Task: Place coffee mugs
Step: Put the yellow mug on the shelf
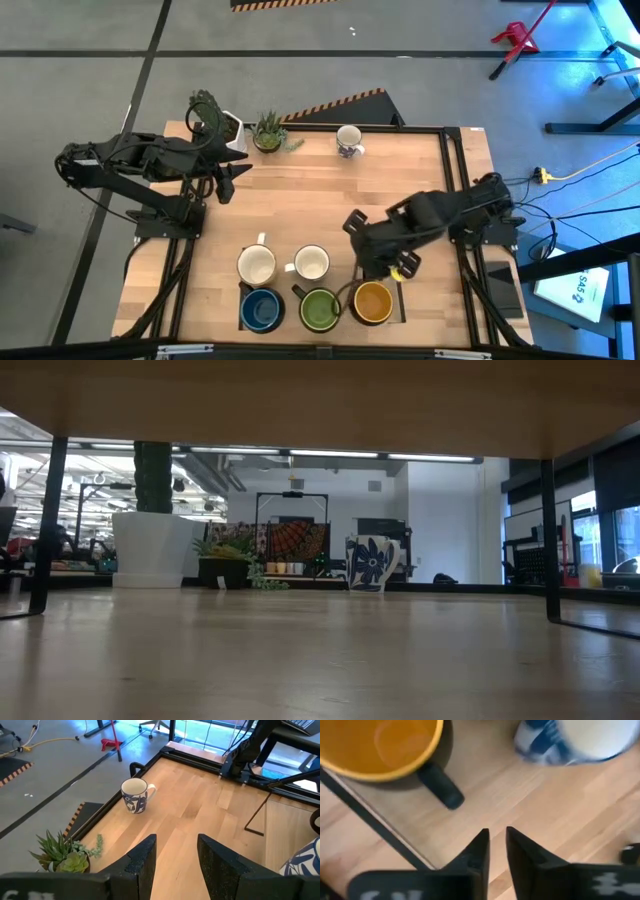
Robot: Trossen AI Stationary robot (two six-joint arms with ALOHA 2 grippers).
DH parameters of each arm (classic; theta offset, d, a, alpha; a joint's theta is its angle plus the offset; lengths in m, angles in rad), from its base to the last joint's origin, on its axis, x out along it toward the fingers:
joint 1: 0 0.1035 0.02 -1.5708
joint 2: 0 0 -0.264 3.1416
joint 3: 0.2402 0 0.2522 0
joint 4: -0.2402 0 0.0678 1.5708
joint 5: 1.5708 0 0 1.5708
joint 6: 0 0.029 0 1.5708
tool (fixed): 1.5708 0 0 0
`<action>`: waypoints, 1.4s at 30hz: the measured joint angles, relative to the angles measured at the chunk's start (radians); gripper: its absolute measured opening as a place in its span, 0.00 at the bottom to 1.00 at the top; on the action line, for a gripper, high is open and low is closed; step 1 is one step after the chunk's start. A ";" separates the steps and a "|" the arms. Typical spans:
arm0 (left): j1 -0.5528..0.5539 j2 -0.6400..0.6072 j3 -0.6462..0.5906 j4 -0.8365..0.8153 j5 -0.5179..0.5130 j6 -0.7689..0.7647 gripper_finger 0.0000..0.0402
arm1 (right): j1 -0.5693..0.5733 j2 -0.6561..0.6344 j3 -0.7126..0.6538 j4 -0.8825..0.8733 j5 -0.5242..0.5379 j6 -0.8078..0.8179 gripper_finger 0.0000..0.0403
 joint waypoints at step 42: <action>0.000 0.000 0.000 -0.005 -0.030 -0.003 0.34 | -0.029 0.062 -0.074 0.004 -0.145 -0.076 0.00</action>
